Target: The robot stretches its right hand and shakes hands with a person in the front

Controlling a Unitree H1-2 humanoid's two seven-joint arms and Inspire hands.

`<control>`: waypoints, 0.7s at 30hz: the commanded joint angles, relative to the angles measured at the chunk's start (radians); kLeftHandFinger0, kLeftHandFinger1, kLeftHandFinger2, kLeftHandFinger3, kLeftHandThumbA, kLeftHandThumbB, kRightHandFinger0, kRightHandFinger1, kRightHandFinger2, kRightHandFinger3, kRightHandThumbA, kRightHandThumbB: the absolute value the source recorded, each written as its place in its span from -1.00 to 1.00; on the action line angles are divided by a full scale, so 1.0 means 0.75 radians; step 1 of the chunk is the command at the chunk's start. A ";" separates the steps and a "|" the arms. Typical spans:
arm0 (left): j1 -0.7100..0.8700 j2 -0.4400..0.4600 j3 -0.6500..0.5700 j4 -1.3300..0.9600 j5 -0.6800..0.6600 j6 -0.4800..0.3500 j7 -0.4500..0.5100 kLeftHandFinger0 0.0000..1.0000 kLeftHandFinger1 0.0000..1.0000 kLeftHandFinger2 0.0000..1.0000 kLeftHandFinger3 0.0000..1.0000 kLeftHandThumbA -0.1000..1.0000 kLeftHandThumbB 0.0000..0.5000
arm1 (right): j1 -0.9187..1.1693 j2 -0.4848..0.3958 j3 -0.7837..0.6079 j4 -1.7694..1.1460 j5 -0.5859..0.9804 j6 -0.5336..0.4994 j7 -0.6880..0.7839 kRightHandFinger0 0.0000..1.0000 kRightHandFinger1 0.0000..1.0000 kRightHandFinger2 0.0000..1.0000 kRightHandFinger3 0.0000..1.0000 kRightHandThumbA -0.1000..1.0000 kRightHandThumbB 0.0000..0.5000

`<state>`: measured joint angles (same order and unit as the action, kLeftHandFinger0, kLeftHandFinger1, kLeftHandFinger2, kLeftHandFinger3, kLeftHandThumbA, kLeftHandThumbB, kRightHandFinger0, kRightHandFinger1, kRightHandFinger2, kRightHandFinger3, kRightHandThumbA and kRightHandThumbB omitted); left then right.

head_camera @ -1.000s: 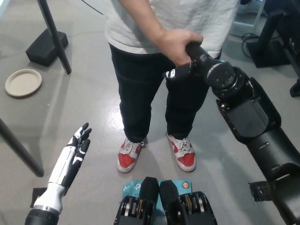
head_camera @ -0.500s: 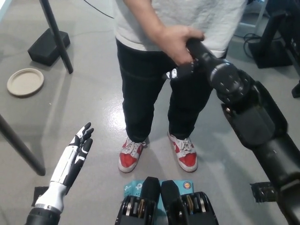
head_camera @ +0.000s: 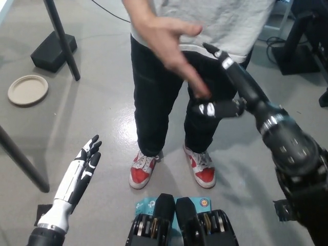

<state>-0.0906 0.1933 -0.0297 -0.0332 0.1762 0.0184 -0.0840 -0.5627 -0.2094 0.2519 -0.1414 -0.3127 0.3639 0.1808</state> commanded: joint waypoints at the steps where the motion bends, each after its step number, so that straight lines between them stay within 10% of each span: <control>1: -0.010 0.017 0.017 -0.021 -0.016 -0.047 0.009 1.00 1.00 1.00 1.00 1.00 -0.91 | 0.172 -0.065 -0.150 -0.520 0.122 0.063 0.039 1.00 1.00 1.00 1.00 0.83 1.00; 9: -0.021 0.018 0.018 -0.012 -0.019 -0.050 0.008 1.00 1.00 1.00 1.00 1.00 -0.97 | 0.446 -0.006 -0.308 -0.482 0.307 -0.112 -0.008 1.00 1.00 1.00 1.00 0.70 0.98; 21: -0.005 -0.005 0.033 -0.006 -0.031 -0.086 0.036 1.00 1.00 1.00 1.00 1.00 -0.98 | 0.522 0.147 -0.459 0.185 0.589 -0.521 0.053 1.00 1.00 1.00 1.00 0.95 0.33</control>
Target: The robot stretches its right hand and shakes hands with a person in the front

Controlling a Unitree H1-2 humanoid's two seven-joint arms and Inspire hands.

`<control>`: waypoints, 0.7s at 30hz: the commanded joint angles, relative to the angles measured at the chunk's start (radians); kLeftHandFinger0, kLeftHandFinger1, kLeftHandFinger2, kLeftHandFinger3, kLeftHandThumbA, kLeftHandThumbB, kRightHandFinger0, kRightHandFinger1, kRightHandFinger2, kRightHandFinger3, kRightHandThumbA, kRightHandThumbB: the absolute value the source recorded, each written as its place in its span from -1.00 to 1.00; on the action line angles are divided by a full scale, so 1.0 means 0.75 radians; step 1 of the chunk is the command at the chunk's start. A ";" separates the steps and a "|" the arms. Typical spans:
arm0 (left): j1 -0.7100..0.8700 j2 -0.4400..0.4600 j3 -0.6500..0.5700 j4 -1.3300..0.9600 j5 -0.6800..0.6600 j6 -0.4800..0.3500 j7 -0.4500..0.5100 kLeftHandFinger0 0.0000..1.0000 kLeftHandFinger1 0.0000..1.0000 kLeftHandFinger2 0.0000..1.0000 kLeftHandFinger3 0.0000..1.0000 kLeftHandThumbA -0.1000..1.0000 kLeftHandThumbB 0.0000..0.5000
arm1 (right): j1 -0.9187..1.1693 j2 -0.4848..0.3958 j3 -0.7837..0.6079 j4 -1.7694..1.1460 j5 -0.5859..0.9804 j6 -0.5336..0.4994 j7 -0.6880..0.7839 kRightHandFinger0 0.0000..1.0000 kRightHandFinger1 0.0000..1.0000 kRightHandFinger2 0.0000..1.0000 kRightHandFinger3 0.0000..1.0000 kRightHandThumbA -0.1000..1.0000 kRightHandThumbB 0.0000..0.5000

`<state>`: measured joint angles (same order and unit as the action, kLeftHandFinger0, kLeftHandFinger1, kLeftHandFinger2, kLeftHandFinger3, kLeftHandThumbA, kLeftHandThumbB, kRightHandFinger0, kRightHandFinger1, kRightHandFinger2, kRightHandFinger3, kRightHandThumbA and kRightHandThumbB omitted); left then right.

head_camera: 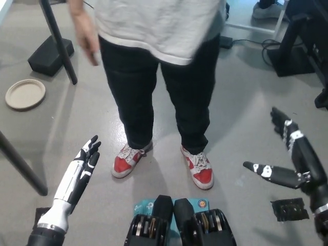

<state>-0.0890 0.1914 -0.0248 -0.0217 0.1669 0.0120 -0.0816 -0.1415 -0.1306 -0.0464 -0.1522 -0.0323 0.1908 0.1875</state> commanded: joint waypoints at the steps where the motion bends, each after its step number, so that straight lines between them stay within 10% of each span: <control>1: -0.007 -0.002 0.026 -0.021 -0.019 -0.077 0.033 1.00 1.00 1.00 1.00 1.00 -0.98 | -0.041 0.043 -0.063 0.205 0.216 -0.298 0.047 1.00 1.00 1.00 1.00 0.95 0.33; 21: -0.024 -0.006 0.047 -0.053 -0.014 -0.063 0.021 1.00 1.00 1.00 1.00 1.00 -0.94 | -0.084 0.014 0.006 0.347 0.100 -0.422 0.010 1.00 1.00 1.00 1.00 0.78 0.16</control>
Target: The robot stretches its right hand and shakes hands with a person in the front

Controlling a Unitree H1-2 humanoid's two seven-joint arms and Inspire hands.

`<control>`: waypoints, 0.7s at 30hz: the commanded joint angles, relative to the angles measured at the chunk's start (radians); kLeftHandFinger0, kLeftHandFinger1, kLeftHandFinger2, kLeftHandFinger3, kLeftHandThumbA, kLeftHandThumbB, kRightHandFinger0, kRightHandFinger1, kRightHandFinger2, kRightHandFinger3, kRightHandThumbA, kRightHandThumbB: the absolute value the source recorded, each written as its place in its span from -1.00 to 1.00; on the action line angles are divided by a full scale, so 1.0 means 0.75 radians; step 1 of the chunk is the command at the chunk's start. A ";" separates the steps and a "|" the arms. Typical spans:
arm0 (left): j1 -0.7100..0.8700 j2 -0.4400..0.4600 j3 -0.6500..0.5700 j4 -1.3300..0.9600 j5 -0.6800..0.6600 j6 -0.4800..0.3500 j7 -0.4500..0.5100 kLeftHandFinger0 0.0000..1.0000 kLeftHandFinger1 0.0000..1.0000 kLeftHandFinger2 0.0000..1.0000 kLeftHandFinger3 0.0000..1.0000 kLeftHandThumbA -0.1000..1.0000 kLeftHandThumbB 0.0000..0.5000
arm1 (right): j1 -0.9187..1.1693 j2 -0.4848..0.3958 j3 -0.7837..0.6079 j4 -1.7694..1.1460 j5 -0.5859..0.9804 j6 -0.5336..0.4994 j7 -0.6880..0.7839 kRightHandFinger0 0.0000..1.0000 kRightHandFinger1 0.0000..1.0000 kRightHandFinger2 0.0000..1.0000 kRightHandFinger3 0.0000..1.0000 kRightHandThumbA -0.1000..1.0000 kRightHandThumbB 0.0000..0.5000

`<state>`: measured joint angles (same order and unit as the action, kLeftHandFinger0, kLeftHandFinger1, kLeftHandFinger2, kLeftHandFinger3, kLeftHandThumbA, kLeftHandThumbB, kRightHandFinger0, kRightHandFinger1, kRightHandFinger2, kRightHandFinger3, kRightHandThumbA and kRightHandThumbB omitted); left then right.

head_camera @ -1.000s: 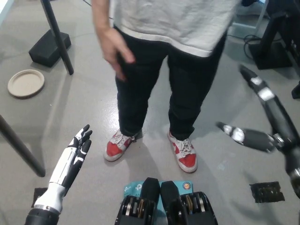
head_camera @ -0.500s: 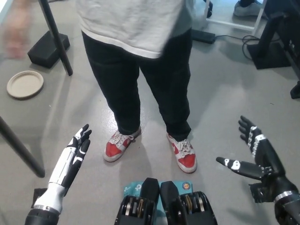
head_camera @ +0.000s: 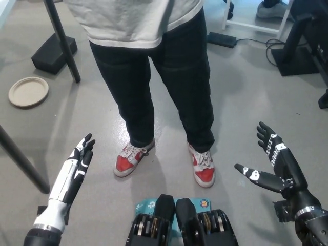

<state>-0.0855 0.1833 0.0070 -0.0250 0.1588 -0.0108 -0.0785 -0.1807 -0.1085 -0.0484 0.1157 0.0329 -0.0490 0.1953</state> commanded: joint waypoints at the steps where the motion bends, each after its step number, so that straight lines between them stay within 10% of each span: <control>1: -0.028 0.004 0.005 -0.049 -0.003 -0.032 0.017 1.00 1.00 1.00 1.00 1.00 -0.94 | -0.032 -0.016 0.009 -0.009 0.013 -0.103 -0.001 1.00 1.00 1.00 1.00 0.79 0.16; 21: -0.023 0.014 -0.007 -0.047 0.026 -0.019 0.012 1.00 1.00 1.00 1.00 1.00 -1.00 | 0.008 -0.036 0.069 -0.051 -0.124 -0.073 -0.051 1.00 1.00 1.00 1.00 0.71 0.14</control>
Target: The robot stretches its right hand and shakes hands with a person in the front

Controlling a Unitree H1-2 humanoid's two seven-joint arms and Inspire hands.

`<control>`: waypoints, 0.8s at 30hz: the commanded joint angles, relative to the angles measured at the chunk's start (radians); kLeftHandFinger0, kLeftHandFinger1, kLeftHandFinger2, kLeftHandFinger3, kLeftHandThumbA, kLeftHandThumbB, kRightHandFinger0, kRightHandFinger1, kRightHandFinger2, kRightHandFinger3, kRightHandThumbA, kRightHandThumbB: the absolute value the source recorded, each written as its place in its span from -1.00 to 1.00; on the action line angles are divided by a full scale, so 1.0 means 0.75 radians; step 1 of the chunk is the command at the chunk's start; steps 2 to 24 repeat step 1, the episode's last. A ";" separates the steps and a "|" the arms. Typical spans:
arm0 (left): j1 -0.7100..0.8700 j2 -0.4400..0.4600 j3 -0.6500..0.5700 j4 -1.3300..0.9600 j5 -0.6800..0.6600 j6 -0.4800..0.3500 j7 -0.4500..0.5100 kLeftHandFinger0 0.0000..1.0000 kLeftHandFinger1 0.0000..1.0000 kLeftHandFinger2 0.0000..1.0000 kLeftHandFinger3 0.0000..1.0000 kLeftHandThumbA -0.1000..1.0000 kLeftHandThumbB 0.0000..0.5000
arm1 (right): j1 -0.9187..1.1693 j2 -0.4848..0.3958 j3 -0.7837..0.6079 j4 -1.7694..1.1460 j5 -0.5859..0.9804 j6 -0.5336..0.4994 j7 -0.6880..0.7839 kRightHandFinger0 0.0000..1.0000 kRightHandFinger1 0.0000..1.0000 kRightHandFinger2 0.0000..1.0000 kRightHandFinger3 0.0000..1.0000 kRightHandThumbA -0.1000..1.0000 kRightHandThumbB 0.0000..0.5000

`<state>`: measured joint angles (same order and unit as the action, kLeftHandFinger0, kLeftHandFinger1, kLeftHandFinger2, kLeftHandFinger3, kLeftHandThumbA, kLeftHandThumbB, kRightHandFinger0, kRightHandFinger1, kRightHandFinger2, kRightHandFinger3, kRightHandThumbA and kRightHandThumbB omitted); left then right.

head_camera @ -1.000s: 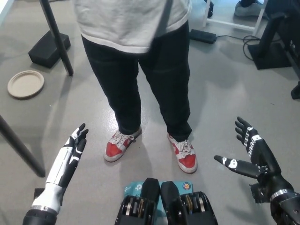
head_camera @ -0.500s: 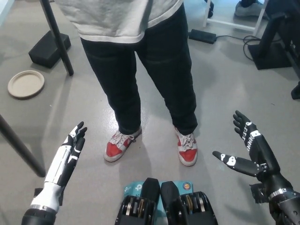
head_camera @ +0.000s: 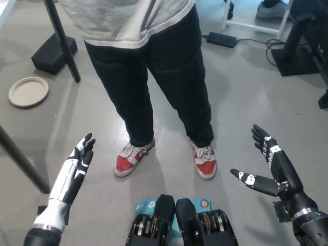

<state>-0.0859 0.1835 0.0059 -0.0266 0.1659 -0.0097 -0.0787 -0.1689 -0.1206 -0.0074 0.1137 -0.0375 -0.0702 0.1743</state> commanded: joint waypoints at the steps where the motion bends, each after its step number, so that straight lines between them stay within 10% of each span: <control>1: -0.023 0.014 -0.005 -0.045 0.017 -0.020 0.012 1.00 1.00 1.00 1.00 1.00 -1.00 | -0.008 -0.020 0.014 -0.048 -0.030 -0.044 -0.023 1.00 1.00 1.00 1.00 0.71 0.14; 24: -0.023 0.014 -0.005 -0.045 0.017 -0.020 0.012 1.00 1.00 1.00 1.00 1.00 -1.00 | -0.008 -0.020 0.014 -0.048 -0.030 -0.044 -0.023 1.00 1.00 1.00 1.00 0.71 0.14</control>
